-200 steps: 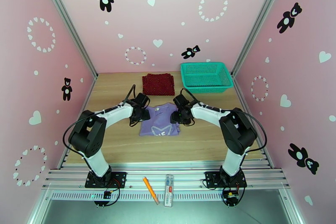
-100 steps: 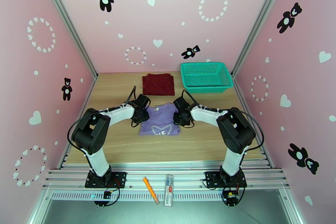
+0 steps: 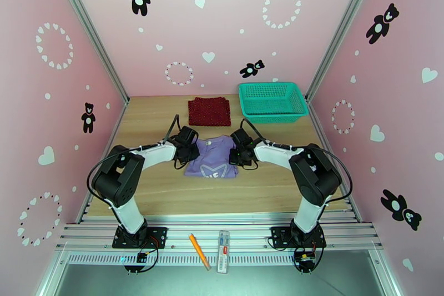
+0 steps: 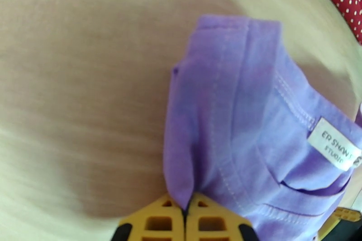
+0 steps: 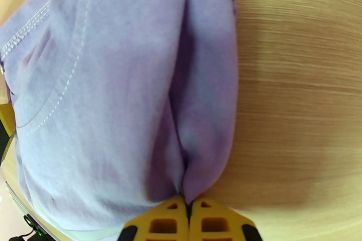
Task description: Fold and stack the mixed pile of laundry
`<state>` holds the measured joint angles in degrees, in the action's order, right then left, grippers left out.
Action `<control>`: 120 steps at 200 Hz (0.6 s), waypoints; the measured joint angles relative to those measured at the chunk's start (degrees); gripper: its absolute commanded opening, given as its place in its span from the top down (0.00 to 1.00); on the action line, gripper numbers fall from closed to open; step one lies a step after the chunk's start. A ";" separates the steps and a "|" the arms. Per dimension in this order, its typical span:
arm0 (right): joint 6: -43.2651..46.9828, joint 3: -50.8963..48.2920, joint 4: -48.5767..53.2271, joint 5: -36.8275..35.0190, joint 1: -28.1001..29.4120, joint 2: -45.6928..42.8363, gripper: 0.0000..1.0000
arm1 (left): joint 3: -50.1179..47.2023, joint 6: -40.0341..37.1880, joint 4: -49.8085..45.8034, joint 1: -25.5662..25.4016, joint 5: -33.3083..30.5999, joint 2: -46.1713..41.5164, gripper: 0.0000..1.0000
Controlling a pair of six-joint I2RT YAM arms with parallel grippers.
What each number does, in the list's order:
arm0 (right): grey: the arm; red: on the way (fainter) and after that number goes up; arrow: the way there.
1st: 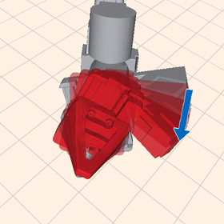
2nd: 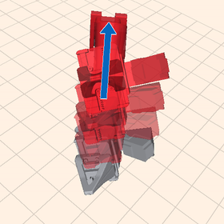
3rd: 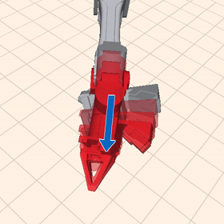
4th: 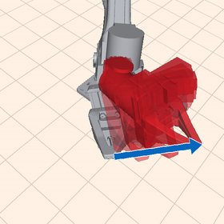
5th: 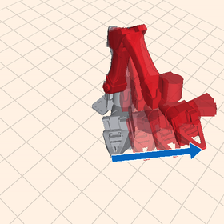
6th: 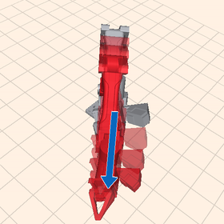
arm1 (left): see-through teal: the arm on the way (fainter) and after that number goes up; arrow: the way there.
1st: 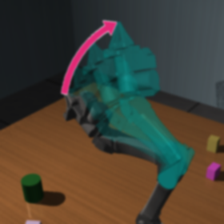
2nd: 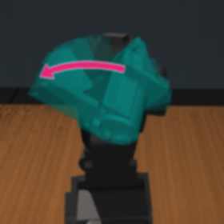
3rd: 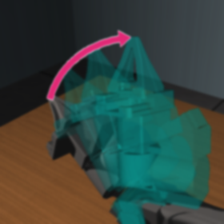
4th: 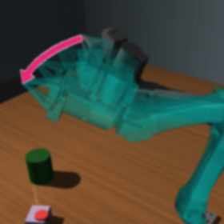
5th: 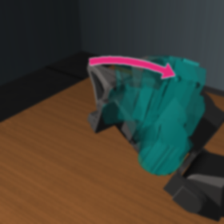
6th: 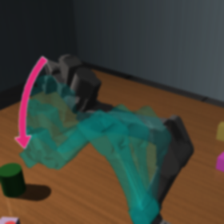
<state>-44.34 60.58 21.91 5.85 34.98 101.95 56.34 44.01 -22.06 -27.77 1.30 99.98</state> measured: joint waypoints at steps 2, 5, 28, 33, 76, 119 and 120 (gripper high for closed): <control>0.13 0.28 0.33 -0.04 -0.04 -0.11 1.00 | 0.00 -0.02 -0.44 -0.04 -0.02 -0.35 1.00; 0.46 0.79 0.85 -0.15 -0.09 -0.26 1.00 | 0.04 -0.09 -1.11 -0.07 -0.07 -0.85 1.00; 2.97 6.45 4.83 -1.29 -0.22 -1.53 1.00 | 2.23 -0.87 -7.21 0.04 -0.79 -5.31 1.00; 3.48 7.85 5.46 -1.44 -0.24 -1.77 1.00 | 3.52 -1.27 -8.46 0.15 -1.07 -6.29 1.00; 7.85 19.52 9.97 -2.97 -1.31 -2.54 1.00 | 16.17 -4.42 -13.53 2.89 -3.45 -9.01 1.00; 12.61 35.56 13.99 -4.37 -2.89 3.48 1.00 | 31.58 -8.37 -17.00 6.25 -4.66 -2.08 1.00; 12.81 35.91 14.03 -4.37 -2.91 3.69 1.00 | 32.22 -8.52 -17.11 6.36 -4.70 -1.62 1.00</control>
<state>-31.53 96.49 35.94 1.48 32.08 105.65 88.55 35.48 -39.18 -21.41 -3.40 98.37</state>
